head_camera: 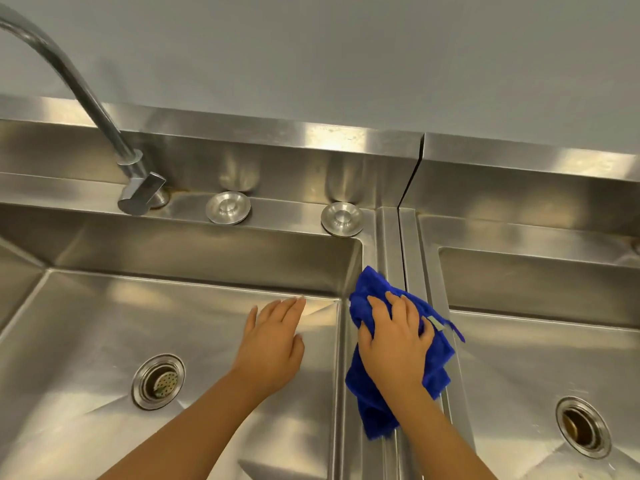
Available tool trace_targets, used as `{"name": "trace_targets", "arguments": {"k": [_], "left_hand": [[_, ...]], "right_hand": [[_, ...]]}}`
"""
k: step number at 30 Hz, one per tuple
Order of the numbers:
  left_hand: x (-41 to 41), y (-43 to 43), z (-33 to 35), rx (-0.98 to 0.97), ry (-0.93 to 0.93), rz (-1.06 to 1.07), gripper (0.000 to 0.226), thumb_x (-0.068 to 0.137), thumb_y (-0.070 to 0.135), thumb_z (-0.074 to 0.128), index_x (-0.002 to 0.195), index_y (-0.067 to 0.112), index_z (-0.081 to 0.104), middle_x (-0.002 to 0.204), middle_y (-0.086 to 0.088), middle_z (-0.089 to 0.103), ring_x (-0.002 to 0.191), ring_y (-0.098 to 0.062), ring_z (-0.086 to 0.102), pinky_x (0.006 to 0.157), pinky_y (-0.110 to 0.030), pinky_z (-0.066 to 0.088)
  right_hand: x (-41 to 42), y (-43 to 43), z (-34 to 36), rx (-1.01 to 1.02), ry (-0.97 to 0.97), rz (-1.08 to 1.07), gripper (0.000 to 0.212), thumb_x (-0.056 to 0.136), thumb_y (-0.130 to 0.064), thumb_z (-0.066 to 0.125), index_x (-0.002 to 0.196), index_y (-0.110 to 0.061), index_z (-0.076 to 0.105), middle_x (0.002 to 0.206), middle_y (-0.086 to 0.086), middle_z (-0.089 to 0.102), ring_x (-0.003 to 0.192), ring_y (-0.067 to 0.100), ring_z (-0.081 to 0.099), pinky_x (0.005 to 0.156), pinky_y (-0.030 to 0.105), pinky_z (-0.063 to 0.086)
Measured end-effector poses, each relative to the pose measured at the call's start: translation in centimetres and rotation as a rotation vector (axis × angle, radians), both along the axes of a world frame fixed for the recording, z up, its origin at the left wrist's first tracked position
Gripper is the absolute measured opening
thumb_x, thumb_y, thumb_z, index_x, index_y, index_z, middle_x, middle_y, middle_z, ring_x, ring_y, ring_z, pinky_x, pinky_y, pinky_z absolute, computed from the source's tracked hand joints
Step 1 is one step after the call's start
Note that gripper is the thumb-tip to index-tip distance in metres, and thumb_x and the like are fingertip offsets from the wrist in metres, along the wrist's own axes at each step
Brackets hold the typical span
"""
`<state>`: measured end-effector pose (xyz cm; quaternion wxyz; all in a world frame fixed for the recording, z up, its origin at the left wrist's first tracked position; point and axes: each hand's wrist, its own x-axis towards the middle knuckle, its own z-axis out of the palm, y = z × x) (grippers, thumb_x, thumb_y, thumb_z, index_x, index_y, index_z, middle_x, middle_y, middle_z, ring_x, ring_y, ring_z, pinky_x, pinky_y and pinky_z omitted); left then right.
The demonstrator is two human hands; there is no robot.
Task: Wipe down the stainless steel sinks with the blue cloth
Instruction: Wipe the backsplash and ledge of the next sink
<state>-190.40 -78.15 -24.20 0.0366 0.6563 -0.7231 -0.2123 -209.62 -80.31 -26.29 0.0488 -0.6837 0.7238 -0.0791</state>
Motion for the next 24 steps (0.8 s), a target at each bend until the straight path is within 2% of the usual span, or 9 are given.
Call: {"name": "trace_targets", "arguments": {"k": [5, 10, 12, 14, 15, 17, 19, 21, 24], "left_hand": [[0.0, -3.0, 0.6, -0.099, 0.044, 0.029, 0.066, 0.088, 0.036, 0.023, 0.151, 0.021, 0.024, 0.150, 0.003, 0.037, 0.135, -0.019, 0.034, 0.110, -0.034, 0.025], [0.4, -5.2, 1.0, -0.123, 0.009, 0.006, 0.067, 0.086, 0.036, 0.023, 0.151, 0.021, 0.025, 0.147, 0.004, 0.040, 0.128, -0.020, 0.039, 0.101, -0.034, 0.032], [0.4, -6.2, 0.8, -0.128, 0.005, -0.004, 0.066, 0.086, 0.035, 0.024, 0.151, 0.022, 0.026, 0.146, 0.004, 0.041, 0.128, -0.020, 0.040, 0.100, -0.034, 0.033], [0.2, -7.4, 0.5, -0.138, 0.008, -0.025, 0.060, 0.091, 0.032, 0.029, 0.150, 0.021, 0.029, 0.144, 0.003, 0.043, 0.128, -0.020, 0.041, 0.099, -0.034, 0.034], [0.1, -8.1, 0.4, -0.148, 0.005, -0.035, 0.057, 0.093, 0.030, 0.033, 0.149, 0.019, 0.032, 0.142, 0.002, 0.046, 0.127, -0.021, 0.043, 0.098, -0.035, 0.035], [0.0, -9.6, 0.3, -0.189, -0.004, -0.056, 0.056, 0.090, 0.027, 0.037, 0.144, 0.015, 0.041, 0.133, -0.003, 0.054, 0.119, -0.025, 0.050, 0.091, -0.038, 0.040], [-0.2, -11.3, 0.5, -0.248, -0.030, -0.079, 0.051, 0.091, 0.024, 0.043, 0.140, 0.011, 0.048, 0.124, -0.006, 0.058, 0.110, -0.028, 0.055, 0.084, -0.039, 0.042], [-0.5, -12.8, 1.0, -0.280, -0.057, -0.111, 0.045, 0.093, 0.020, 0.051, 0.137, 0.012, 0.050, 0.120, -0.006, 0.057, 0.105, -0.028, 0.054, 0.083, -0.039, 0.040], [-1.3, -14.9, 1.7, -0.326, -0.079, -0.123, 0.036, 0.091, 0.019, 0.055, 0.127, 0.012, 0.057, 0.109, -0.008, 0.057, 0.096, -0.029, 0.053, 0.076, -0.036, 0.035]], "right_hand": [[0.4, -6.0, 0.6, 0.044, 0.002, -0.008, 0.042, 0.091, -0.032, 0.055, 0.132, -0.023, 0.050, 0.144, 0.004, 0.043, 0.134, 0.028, 0.035, 0.109, 0.054, 0.023], [0.0, -6.4, 1.0, 0.085, -0.029, -0.015, 0.051, 0.094, -0.037, 0.051, 0.143, -0.024, 0.040, 0.150, 0.003, 0.035, 0.140, 0.026, 0.028, 0.114, 0.050, 0.019], [-0.2, -5.3, 0.6, 0.043, -0.009, -0.013, 0.054, 0.085, -0.035, 0.067, 0.135, -0.021, 0.052, 0.142, 0.007, 0.047, 0.132, 0.031, 0.042, 0.107, 0.055, 0.031], [-0.2, -4.5, 0.1, 0.004, -0.012, -0.007, 0.057, 0.063, -0.030, 0.086, 0.115, -0.018, 0.066, 0.122, 0.011, 0.063, 0.111, 0.034, 0.061, 0.089, 0.059, 0.046], [-0.1, -4.6, -0.2, -0.021, -0.012, -0.014, 0.057, 0.057, -0.029, 0.089, 0.109, -0.018, 0.069, 0.115, 0.010, 0.066, 0.104, 0.034, 0.064, 0.084, 0.059, 0.049], [0.0, -5.6, -0.5, -0.025, -0.024, -0.023, 0.053, 0.057, -0.027, 0.088, 0.106, -0.018, 0.069, 0.113, 0.009, 0.066, 0.103, 0.033, 0.064, 0.084, 0.060, 0.048], [0.1, -7.3, -0.2, -0.053, -0.034, -0.044, 0.046, 0.069, -0.027, 0.080, 0.112, -0.019, 0.065, 0.122, 0.008, 0.062, 0.114, 0.032, 0.058, 0.094, 0.060, 0.041], [0.2, -9.6, 0.5, -0.019, -0.073, -0.057, 0.042, 0.086, -0.030, 0.062, 0.127, -0.022, 0.055, 0.138, 0.004, 0.049, 0.132, 0.027, 0.041, 0.108, 0.056, 0.025], [0.4, -12.9, 0.8, -0.020, -0.104, -0.081, 0.043, 0.094, -0.034, 0.048, 0.136, -0.024, 0.045, 0.145, 0.001, 0.038, 0.139, 0.023, 0.027, 0.113, 0.051, 0.013]]}}
